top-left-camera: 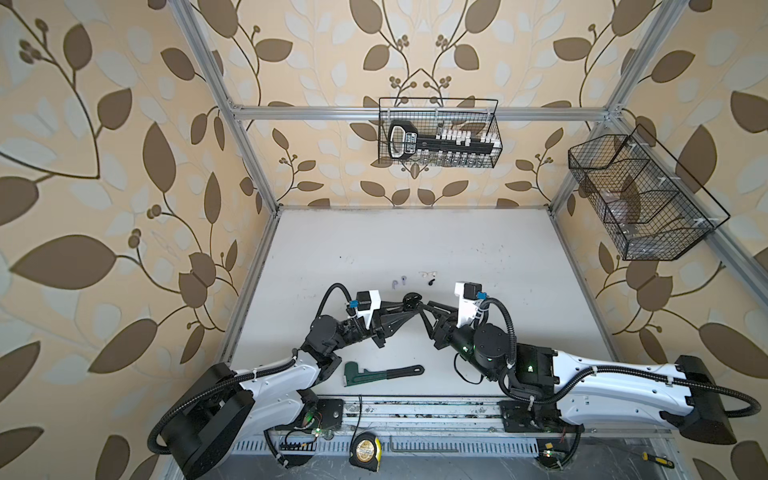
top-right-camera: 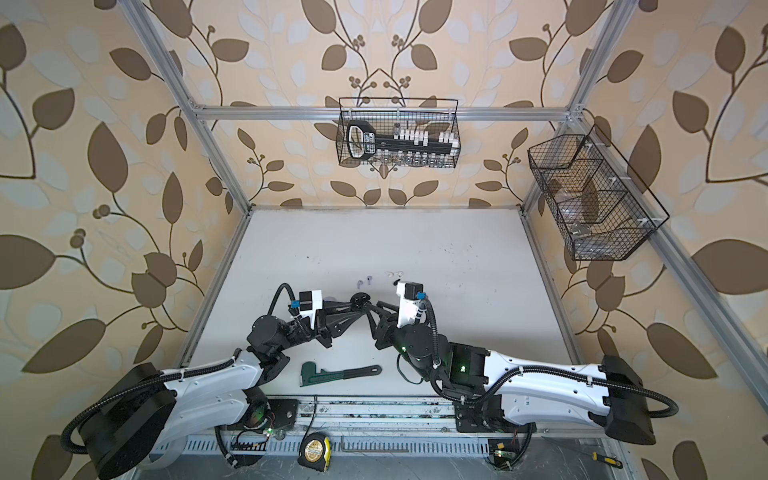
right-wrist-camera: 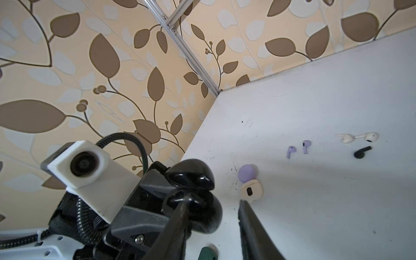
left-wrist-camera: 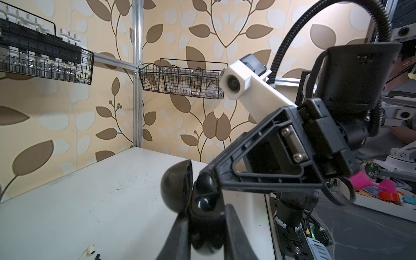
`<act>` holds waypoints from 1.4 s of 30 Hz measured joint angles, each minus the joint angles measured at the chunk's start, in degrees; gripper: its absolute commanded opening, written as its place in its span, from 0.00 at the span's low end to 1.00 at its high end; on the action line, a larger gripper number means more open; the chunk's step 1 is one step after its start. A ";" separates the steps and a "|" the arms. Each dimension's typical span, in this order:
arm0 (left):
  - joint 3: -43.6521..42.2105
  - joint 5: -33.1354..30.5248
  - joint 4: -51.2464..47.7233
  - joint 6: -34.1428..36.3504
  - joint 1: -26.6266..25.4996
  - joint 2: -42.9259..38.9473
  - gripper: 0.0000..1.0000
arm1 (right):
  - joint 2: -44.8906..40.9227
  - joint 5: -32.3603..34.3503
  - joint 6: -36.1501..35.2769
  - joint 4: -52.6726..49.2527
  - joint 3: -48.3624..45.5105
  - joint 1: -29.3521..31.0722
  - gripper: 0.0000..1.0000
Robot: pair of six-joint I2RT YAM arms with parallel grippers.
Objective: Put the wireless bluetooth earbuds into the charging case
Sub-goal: 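Open the right gripper and draw it back from the case, then move the right gripper back over the remaining black earbud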
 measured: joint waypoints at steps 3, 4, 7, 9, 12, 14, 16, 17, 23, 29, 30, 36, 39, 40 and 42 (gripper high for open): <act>0.00 0.00 0.39 0.02 0.00 -0.04 0.00 | -2.27 1.03 -0.35 -1.92 0.00 0.00 0.43; 0.00 0.02 0.50 0.02 0.00 -0.04 0.00 | -2.78 1.27 -0.48 -2.32 0.00 0.00 0.45; 0.00 0.02 0.50 0.09 0.00 -0.04 0.00 | -3.43 1.51 -0.96 -3.10 0.00 0.02 0.45; 0.00 0.02 0.48 0.17 0.00 -0.04 0.00 | -3.43 1.51 -1.38 -3.80 0.02 0.02 0.45; 0.00 0.00 0.42 0.39 0.00 -0.04 0.00 | -3.43 1.92 -1.95 -6.03 0.44 0.00 0.53; 0.00 -0.22 0.35 0.63 0.00 -0.04 0.00 | -3.48 2.95 -2.32 -9.70 2.16 -0.15 0.60; 0.00 -1.60 0.35 1.01 0.00 0.00 0.00 | -3.50 3.89 -2.38 -15.23 5.99 -1.42 0.65; -0.07 -2.45 0.44 1.25 0.00 0.04 0.00 | -3.52 4.42 -2.05 -18.73 8.81 -2.80 0.70; -0.92 -7.96 0.39 1.75 0.00 1.79 0.00 | -3.76 1.44 -2.73 -32.89 23.19 -19.50 0.79; -0.92 -10.54 0.70 1.77 0.00 4.00 0.00 | -4.24 -17.03 -8.44 -34.49 20.83 -44.39 0.85; -0.92 -10.51 0.70 1.77 0.00 4.11 0.00 | -3.30 -19.04 -9.18 -34.69 20.33 -46.84 0.84; -0.92 -10.14 -0.37 2.21 0.00 3.74 0.00 | 10.71 -23.65 -11.45 -34.64 17.40 -52.04 0.81; -0.92 -10.01 -1.18 2.49 0.00 2.71 0.00 | 17.53 -25.57 -11.87 -35.30 14.80 -52.26 0.79; -0.92 -10.01 -1.36 2.67 0.00 2.19 0.00 | 19.82 -25.86 -12.07 -35.50 14.80 -52.17 0.79; -0.92 -10.03 -1.77 2.95 0.00 1.36 0.00 | 23.78 -26.95 -12.76 -35.67 15.50 -51.34 0.79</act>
